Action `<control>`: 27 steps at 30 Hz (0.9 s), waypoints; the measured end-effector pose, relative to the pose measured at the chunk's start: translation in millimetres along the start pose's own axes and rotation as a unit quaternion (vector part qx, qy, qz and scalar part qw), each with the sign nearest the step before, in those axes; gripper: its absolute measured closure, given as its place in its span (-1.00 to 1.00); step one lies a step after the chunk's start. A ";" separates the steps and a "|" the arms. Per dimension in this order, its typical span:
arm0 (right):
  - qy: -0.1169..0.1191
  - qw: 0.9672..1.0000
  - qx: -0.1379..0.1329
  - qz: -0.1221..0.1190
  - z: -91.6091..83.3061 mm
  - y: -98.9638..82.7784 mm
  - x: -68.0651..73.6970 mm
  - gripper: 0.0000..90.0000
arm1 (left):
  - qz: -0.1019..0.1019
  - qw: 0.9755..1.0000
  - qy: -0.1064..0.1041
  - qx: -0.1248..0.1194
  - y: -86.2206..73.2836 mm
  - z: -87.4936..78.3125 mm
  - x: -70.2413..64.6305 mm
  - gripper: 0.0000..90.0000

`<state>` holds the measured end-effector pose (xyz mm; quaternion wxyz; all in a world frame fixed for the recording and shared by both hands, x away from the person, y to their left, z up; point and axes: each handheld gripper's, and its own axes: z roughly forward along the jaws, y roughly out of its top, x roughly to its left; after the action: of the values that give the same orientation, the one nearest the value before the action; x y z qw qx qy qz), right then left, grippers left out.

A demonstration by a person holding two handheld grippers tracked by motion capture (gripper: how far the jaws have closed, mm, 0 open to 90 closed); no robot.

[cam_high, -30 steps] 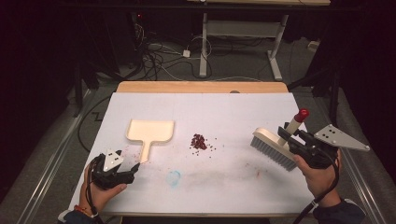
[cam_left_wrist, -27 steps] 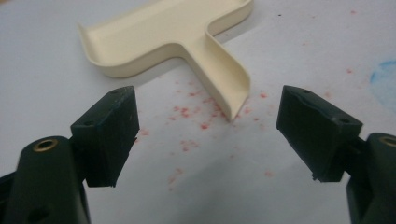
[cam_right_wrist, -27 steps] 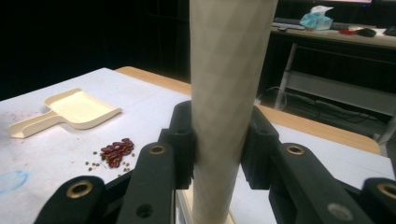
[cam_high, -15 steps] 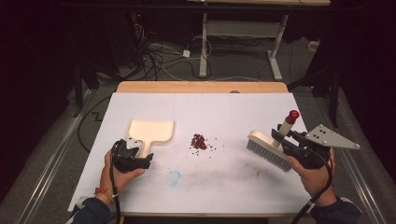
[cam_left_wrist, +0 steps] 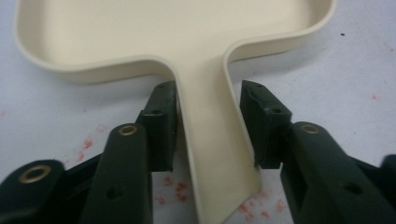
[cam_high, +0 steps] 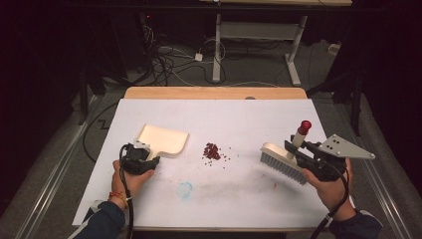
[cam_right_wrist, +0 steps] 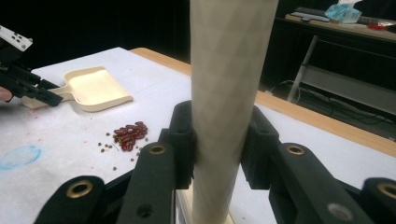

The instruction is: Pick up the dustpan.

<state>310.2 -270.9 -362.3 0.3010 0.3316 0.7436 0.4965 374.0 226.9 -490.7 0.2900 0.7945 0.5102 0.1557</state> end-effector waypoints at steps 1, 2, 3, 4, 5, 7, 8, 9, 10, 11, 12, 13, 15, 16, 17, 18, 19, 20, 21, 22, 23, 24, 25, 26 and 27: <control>0.001 1.000 0.000 0.000 0.5 -0.2 0.1 0.55 | 0.004 1.000 0.001 0.000 0.1 -0.2 -0.5 0.41; 0.002 1.000 0.002 0.001 0.7 -0.2 0.9 0.55 | 0.008 1.000 0.002 0.001 0.5 -0.2 -0.8 0.41; 0.002 1.000 0.003 -0.002 0.8 -0.1 1.1 0.55 | 0.009 1.000 0.001 0.001 0.8 -0.4 -0.4 0.41; 0.002 1.000 0.003 -0.002 0.8 -0.1 1.1 0.55 | 0.008 1.000 0.000 0.001 1.0 -0.6 -0.2 0.41; 0.004 1.000 0.002 -0.001 1.1 0.2 1.3 0.55 | 0.010 1.000 -0.001 0.001 1.0 -0.9 0.1 0.41; 0.006 1.000 0.004 -0.003 3.0 1.0 1.8 0.55 | 0.010 1.000 0.000 -0.001 0.6 -1.8 0.8 0.42; 0.006 1.000 0.004 -0.003 3.0 1.0 1.8 0.55 | 0.011 1.000 0.002 0.000 0.5 -2.4 1.4 0.42; 0.010 1.000 0.006 -0.002 4.9 1.3 1.9 0.55 | 0.011 1.000 0.004 -0.001 0.2 -2.9 2.0 0.42; 0.010 1.000 0.008 -0.002 5.9 1.4 1.9 0.55 | 0.008 1.000 0.005 -0.004 -0.2 -3.4 3.1 0.42; 0.011 1.000 0.009 -0.001 7.0 1.3 2.0 0.55 | 0.009 1.000 0.004 -0.005 -0.4 -4.2 4.6 0.42; 0.011 1.000 0.009 -0.001 7.0 1.3 2.0 0.55 | 0.009 1.000 0.005 -0.009 -0.7 -5.0 5.6 0.42; 0.015 1.000 0.012 -0.002 8.5 0.9 2.1 0.55 | 0.011 1.000 0.005 -0.012 -0.8 -6.0 6.5 0.42; 0.016 1.000 0.012 -0.001 9.0 0.8 2.2 0.55 | 0.016 1.000 0.006 -0.016 -0.2 -8.1 7.6 0.42; 0.016 1.000 0.012 -0.001 9.3 0.9 2.1 0.55 | 0.018 1.000 0.006 -0.018 0.1 -9.6 7.9 0.42; 0.014 1.000 0.012 0.000 9.5 1.0 2.0 0.55 | 0.018 1.000 0.006 -0.021 0.2 -11.3 8.3 0.42; 0.014 1.000 0.011 0.001 9.9 0.9 1.7 0.55 | 0.018 1.000 0.005 -0.025 0.3 -13.3 9.0 0.42; 0.013 1.000 0.012 0.003 10.4 0.8 1.6 0.56 | 0.018 0.999 0.006 -0.027 0.2 -15.5 10.1 0.42; 0.013 1.000 0.013 0.002 11.1 0.7 1.3 0.55 | 0.019 0.999 0.006 -0.029 0.1 -17.8 10.9 0.42; 0.014 1.000 0.014 0.003 11.7 0.5 1.6 0.55 | 0.020 0.999 0.007 -0.031 -0.1 -20.1 11.8 0.42; 0.014 1.000 0.014 0.001 12.2 0.4 1.4 0.55 | 0.022 0.999 0.007 -0.033 -0.4 -22.7 13.0 0.42; 0.015 1.000 0.014 0.001 12.7 0.4 1.4 0.55 | 0.021 0.999 0.006 -0.037 -0.8 -24.8 13.7 0.42; 0.017 1.000 0.014 0.002 13.0 0.4 1.2 0.56 | 0.023 0.999 0.007 -0.039 -1.0 -27.0 14.2 0.42; 0.021 1.000 0.014 0.008 13.3 -0.1 1.1 0.55 | 0.026 0.999 0.010 -0.040 -1.2 -29.4 14.6 0.42; 0.021 1.000 0.014 0.007 13.1 -0.2 1.0 0.55 | 0.027 0.999 0.010 -0.043 -1.6 -31.9 15.2 0.42; 0.021 1.000 0.014 0.007 13.1 -0.2 1.0 0.55 | 0.026 0.999 0.008 -0.045 -2.1 -34.0 15.7 0.42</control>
<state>319.7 -263.1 -366.9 0.2773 0.3310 0.7542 0.4947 360.8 252.0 -466.1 0.3175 0.7922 0.4842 0.1927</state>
